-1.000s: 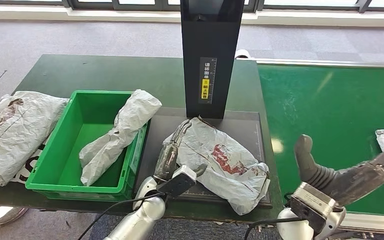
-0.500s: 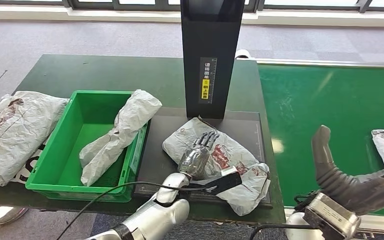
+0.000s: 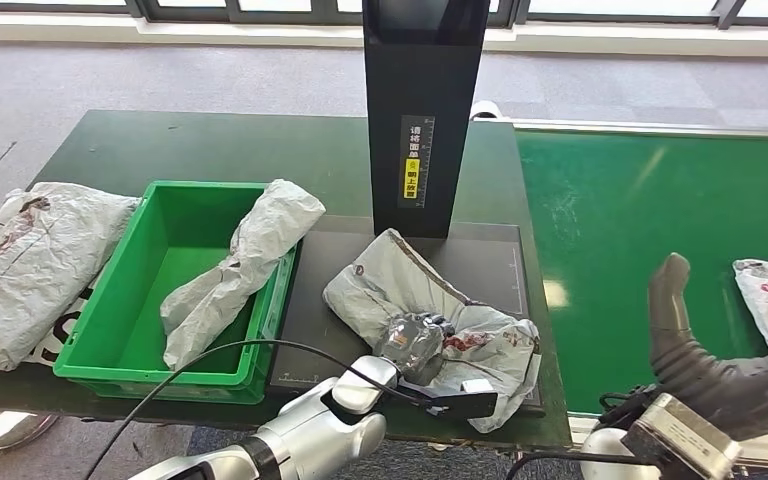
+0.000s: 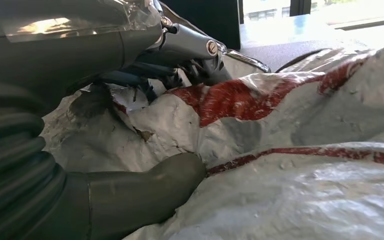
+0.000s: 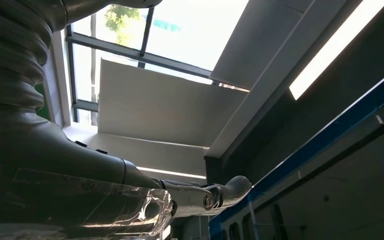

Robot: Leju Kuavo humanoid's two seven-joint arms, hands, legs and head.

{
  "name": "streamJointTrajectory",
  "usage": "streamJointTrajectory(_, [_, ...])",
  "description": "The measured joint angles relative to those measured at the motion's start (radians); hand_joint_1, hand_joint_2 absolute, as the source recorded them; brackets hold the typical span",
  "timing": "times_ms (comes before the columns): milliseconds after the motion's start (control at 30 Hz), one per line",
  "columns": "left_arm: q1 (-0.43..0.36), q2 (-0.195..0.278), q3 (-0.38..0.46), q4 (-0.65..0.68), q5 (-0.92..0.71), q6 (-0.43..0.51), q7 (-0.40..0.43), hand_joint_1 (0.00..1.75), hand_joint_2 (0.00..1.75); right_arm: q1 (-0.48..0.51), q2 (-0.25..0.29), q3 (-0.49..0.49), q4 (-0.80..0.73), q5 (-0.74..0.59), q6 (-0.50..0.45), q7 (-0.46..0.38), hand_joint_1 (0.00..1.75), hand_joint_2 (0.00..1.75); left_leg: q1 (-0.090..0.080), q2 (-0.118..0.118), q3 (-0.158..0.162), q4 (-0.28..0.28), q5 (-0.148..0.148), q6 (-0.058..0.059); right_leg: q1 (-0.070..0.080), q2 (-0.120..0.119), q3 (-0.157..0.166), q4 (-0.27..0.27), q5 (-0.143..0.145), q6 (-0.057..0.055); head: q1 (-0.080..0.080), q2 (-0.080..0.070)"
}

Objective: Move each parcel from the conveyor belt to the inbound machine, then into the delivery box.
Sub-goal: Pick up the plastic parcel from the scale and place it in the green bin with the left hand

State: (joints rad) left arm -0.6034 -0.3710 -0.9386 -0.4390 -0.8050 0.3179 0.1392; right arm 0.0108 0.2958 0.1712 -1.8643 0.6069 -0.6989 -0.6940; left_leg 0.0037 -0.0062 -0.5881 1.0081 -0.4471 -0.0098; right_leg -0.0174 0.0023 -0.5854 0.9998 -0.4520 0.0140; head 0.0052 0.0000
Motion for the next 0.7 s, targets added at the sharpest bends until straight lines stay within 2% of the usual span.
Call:
streamJointTrajectory(233, [-0.021,-0.002,-0.028,0.014,0.013,-0.052,0.005,1.75,1.75,0.003,0.001,-0.011,-0.013,0.001,0.0,0.0,0.0,1.75,0.0,0.0,0.003,0.0,0.0,0.0,0.0,0.0,0.003,0.0,0.0,0.0,0.0,0.0])
streamJointTrajectory(367, [-0.025,-0.003,-0.031,0.02,0.029,-0.045,-0.003,1.75,1.75,0.005,0.001,-0.02,-0.02,0.001,0.0,0.0,0.0,1.75,0.0,0.0,0.003,0.0,0.0,0.0,0.0,0.0,0.003,0.0,0.0,0.0,0.0,0.0])
streamJointTrajectory(433, [-0.025,-0.003,-0.031,0.027,0.029,0.02,-0.017,1.75,1.75,0.008,0.001,-0.026,-0.025,0.004,0.0,0.0,0.0,1.75,0.0,0.0,0.003,0.0,0.0,0.0,0.0,0.0,0.003,0.0,0.0,0.0,0.0,0.0])
streamJointTrajectory(500, [-0.012,-0.001,-0.021,0.024,-0.011,0.159,-0.045,1.75,1.75,0.011,0.001,-0.031,-0.035,0.009,0.0,0.0,0.0,1.75,0.0,0.0,0.003,0.0,0.0,0.0,0.0,0.001,0.002,0.0,0.0,0.0,0.0,0.0])
streamJointTrajectory(567, [0.031,0.005,0.041,-0.045,-0.153,0.298,-0.117,1.75,1.75,0.02,0.001,-0.037,-0.051,0.012,0.0,0.0,0.0,1.75,0.0,0.0,0.002,0.0,0.0,0.0,0.0,0.0,0.001,0.0,0.0,0.0,0.0,0.0])
streamJointTrajectory(600, [0.064,0.007,0.103,-0.109,-0.248,0.341,-0.176,1.75,1.75,0.025,0.002,-0.04,-0.058,0.013,0.0,0.0,0.0,1.75,0.0,0.0,0.002,0.0,0.0,0.0,0.0,0.0,0.001,0.0,0.0,0.0,0.0,0.0])
streamJointTrajectory(667, [0.123,0.007,0.246,-0.242,-0.391,0.377,-0.283,1.75,1.75,0.032,0.002,-0.045,-0.068,0.013,0.0,0.0,0.0,1.75,0.0,0.002,0.002,0.0,0.0,-0.001,0.0,0.003,0.0,0.001,0.0,0.0,0.0,0.0])
streamJointTrajectory(700, [0.142,0.007,0.313,-0.295,-0.419,0.381,-0.308,1.75,1.75,0.034,0.002,-0.046,-0.071,0.013,0.0,0.0,0.0,1.75,0.0,0.005,0.002,0.0,-0.001,-0.001,0.0,0.005,0.0,0.001,0.0,0.0,0.0,0.0])
